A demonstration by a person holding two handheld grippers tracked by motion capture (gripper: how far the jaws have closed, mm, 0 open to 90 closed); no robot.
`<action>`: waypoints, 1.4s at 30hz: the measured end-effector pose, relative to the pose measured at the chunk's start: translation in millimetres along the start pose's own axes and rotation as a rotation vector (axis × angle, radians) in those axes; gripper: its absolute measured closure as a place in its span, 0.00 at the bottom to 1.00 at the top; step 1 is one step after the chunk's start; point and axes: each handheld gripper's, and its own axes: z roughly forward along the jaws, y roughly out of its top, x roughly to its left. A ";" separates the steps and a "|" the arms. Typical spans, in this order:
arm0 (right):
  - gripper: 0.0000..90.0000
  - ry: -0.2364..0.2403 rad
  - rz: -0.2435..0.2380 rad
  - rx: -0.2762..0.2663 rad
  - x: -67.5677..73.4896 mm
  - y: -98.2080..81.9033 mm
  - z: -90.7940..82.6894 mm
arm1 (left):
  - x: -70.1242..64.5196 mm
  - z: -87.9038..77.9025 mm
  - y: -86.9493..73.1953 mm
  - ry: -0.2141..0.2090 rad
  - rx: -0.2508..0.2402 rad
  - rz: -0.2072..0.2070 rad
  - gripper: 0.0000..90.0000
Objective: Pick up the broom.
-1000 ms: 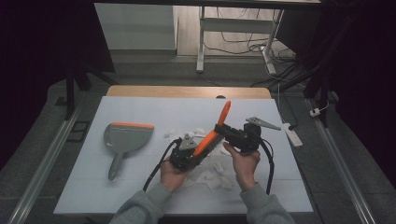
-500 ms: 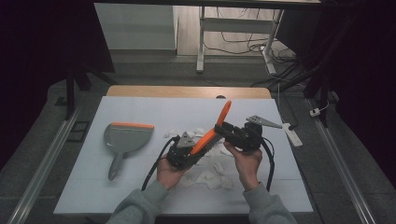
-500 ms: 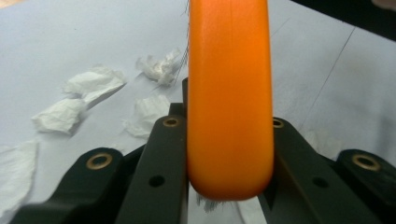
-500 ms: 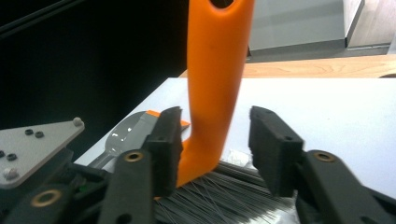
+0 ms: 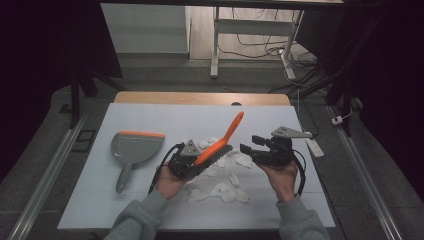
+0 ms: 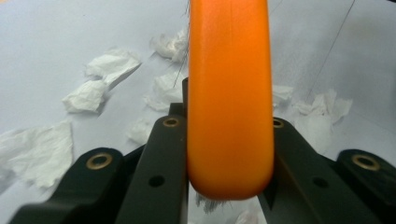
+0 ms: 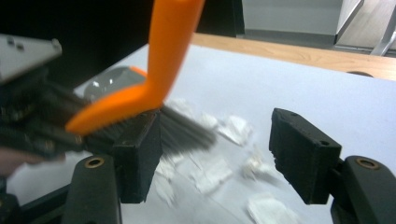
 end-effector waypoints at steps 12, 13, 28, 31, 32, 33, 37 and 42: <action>0.34 0.064 -0.185 0.101 10.5 -0.9 -14.9 | 16.7 -12.3 2.2 -0.049 0.073 0.023 0.89; 0.34 0.064 -0.185 0.101 10.5 -0.9 -14.9 | 17.5 -11.9 2.3 -0.048 0.081 0.022 0.89; 0.36 0.081 -0.349 0.130 30.3 4.6 -16.8 | 8.2 3.1 18.0 -0.061 0.235 0.148 0.89; 0.36 0.072 -0.377 0.150 34.0 6.2 -15.8 | 3.0 9.5 21.4 -0.082 0.260 0.169 0.89; 0.35 0.062 -0.384 0.158 35.3 6.7 -15.3 | 1.1 11.5 22.9 -0.085 0.273 0.184 0.89; 0.35 0.045 -0.400 0.166 36.7 7.3 -15.1 | -0.8 13.7 24.6 -0.090 0.290 0.197 0.89; 0.34 0.035 -0.438 0.190 42.4 9.4 -13.5 | -8.8 20.2 31.4 -0.104 0.335 0.254 0.89; 0.35 0.032 -0.487 0.286 43.8 6.3 -1.1 | -17.4 25.9 36.1 -0.132 0.385 0.299 0.89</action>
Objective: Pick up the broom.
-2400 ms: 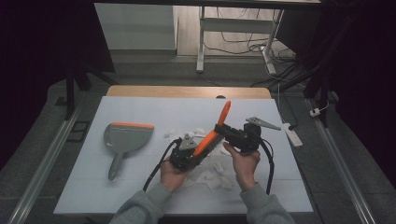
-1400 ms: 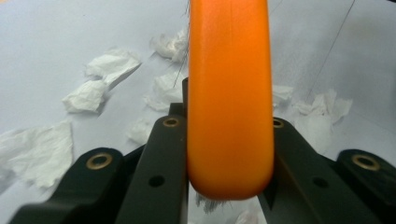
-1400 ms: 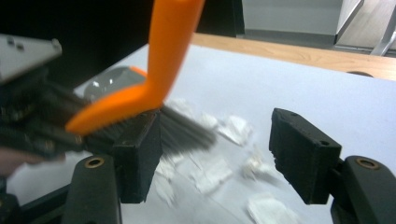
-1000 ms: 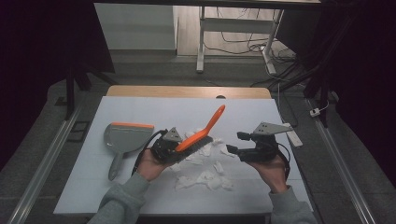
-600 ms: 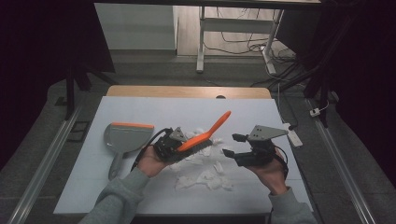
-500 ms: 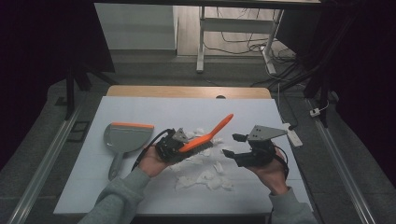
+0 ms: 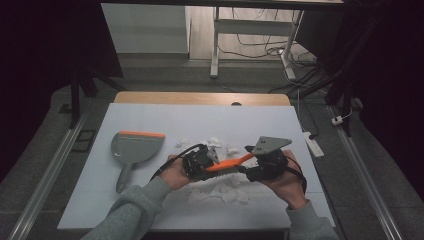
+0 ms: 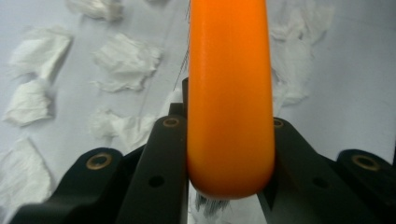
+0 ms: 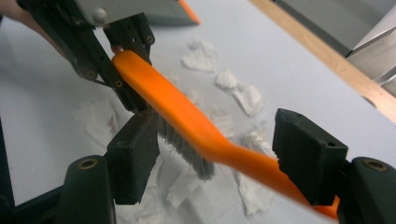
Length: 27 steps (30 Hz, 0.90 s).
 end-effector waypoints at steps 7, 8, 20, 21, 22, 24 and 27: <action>0.36 0.033 -0.040 0.122 2.0 -4.1 19.0 | -4.8 3.7 7.7 -0.020 0.046 0.062 0.89; 0.38 0.048 -0.040 0.141 2.6 -4.9 21.6 | -5.3 3.0 8.7 -0.019 0.041 0.070 0.89; 0.69 0.135 -0.144 0.291 7.8 -9.6 34.9 | -9.3 -0.6 18.3 -0.042 0.031 0.155 0.88; 0.71 0.141 -0.157 0.292 7.8 -10.0 34.8 | -9.5 -1.0 17.4 -0.028 0.014 0.162 0.88; 0.73 0.148 -0.168 0.290 8.2 -10.3 33.9 | -8.9 -2.3 16.2 0.002 -0.002 0.180 0.83; 0.75 0.134 -0.152 0.266 7.0 -10.9 32.7 | -6.5 -6.0 14.2 0.031 -0.040 0.148 0.70; 0.75 0.141 -0.118 0.239 2.6 -12.3 31.4 | -4.4 -15.1 10.8 0.122 -0.073 0.107 0.39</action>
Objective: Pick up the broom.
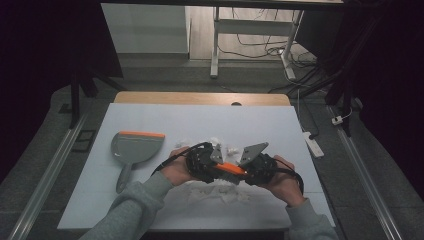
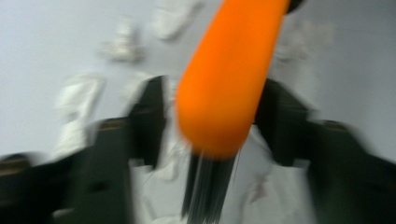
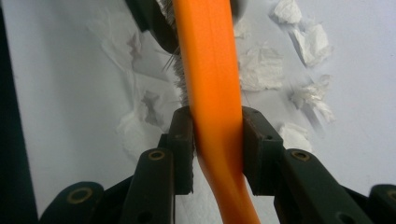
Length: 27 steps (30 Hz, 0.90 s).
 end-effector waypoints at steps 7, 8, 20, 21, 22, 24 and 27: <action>0.76 -0.037 0.068 -0.056 -6.4 -6.2 -7.1 | 3.9 -33.4 -27.1 0.111 -0.115 -0.216 0.25; 0.76 -0.037 0.086 -0.066 -8.2 -7.5 -8.7 | 3.2 -37.6 -32.9 0.122 -0.123 -0.241 0.25; 0.76 -0.083 0.178 -0.155 -23.1 -18.8 -20.4 | -12.9 -65.1 -121.8 0.192 -0.176 -0.459 0.27; 0.76 -0.087 0.181 -0.157 -24.3 -19.2 -20.6 | -14.5 -67.5 -128.5 0.207 -0.181 -0.472 0.27; 0.76 -0.092 0.189 -0.159 -25.2 -19.5 -20.6 | -16.2 -69.7 -135.2 0.218 -0.192 -0.484 0.27; 0.76 -0.096 0.198 -0.162 -27.6 -20.5 -20.5 | -19.0 -74.1 -148.0 0.231 -0.200 -0.503 0.27; 0.76 -0.108 0.221 -0.159 -29.3 -21.4 -21.2 | -22.1 -78.0 -165.5 0.250 -0.200 -0.525 0.27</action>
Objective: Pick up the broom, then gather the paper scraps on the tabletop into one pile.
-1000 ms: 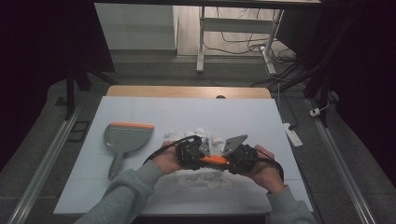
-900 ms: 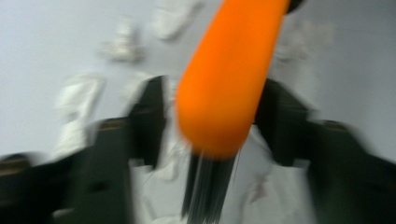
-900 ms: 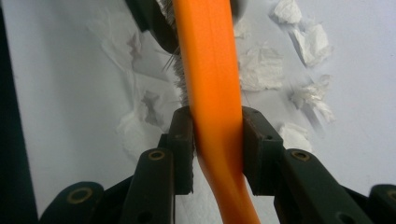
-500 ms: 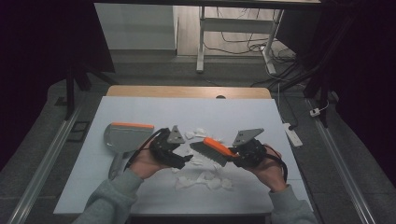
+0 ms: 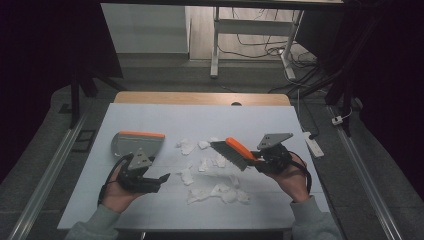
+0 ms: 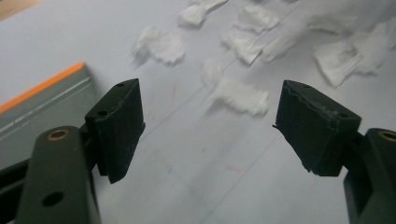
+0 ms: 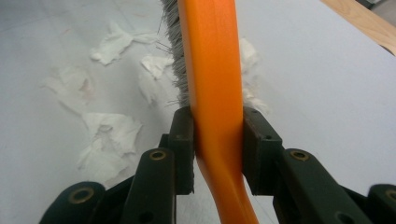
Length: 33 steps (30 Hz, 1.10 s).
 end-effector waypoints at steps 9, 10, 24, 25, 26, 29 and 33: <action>0.76 -0.025 0.024 -0.028 -7.4 1.5 -2.0 | 13.2 -11.2 -28.3 0.040 -0.025 -0.060 0.27; 0.76 -0.030 0.034 -0.026 -7.8 1.3 -2.1 | 14.4 -11.8 -30.5 0.042 -0.026 -0.067 0.27; 0.76 -0.137 0.135 -0.034 -21.4 -7.0 -19.1 | 19.2 -7.9 -39.6 0.038 -0.015 -0.087 0.27; 0.76 -0.142 0.138 -0.033 -22.6 -7.8 -19.6 | 19.3 -7.2 -39.7 0.038 -0.011 -0.086 0.27; 0.76 -0.148 0.143 -0.031 -23.6 -8.5 -20.1 | 19.4 -6.9 -39.8 0.040 -0.007 -0.085 0.27; 0.76 -0.158 0.166 -0.030 -27.9 -11.1 -22.0 | 19.9 -7.6 -39.5 0.042 -0.014 -0.089 0.26; 0.76 -0.193 0.203 -0.008 -37.7 -13.0 -23.8 | 22.9 -9.1 -36.7 0.038 -0.019 -0.092 0.26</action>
